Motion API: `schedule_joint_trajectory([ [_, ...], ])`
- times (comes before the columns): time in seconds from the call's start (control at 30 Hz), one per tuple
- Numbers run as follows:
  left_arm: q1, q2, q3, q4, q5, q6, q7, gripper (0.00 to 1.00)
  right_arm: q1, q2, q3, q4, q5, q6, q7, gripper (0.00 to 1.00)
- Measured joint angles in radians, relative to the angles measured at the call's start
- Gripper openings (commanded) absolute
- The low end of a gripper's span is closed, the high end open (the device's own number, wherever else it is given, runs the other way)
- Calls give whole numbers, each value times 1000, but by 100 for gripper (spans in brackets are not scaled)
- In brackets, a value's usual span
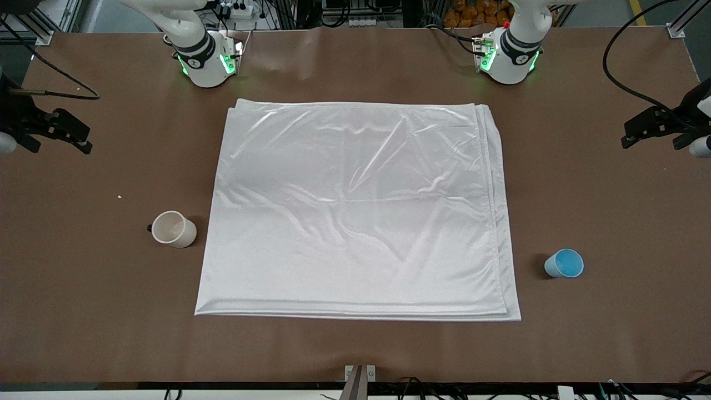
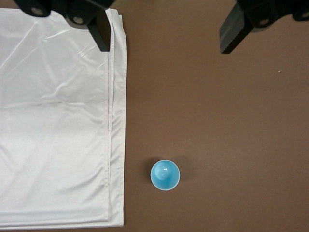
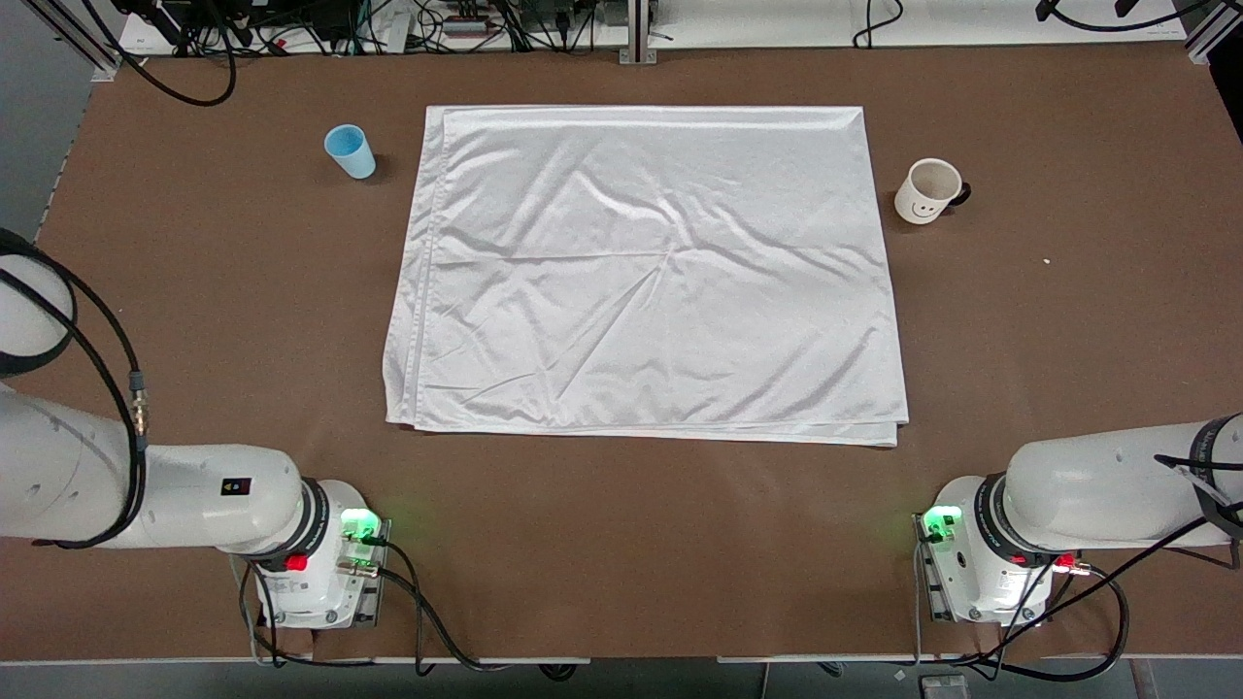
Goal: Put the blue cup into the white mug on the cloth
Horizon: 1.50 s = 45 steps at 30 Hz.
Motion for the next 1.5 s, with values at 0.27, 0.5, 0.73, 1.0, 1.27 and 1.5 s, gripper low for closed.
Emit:
schedule_joint_trajectory([
  [0.27,0,7,0,-2,0,0,0,100,0,0,0,0,0,1,0,100],
  [0.5,-1,20,0,1,0,0,0,100,0,1,0,0,0,1,0,100],
  [0.73,-12,62,-1,16,0,2,1,100,0,6,0,-1,0,1,0,100],
  [1.0,14,114,21,52,2,53,1,100,0,20,-1,-2,0,16,0,100],
  [1.27,50,244,33,94,2,99,12,100,0,35,-1,-3,0,28,0,100],
  [1.5,46,374,31,104,2,183,12,100,0,44,-2,-4,0,38,0,100],
])
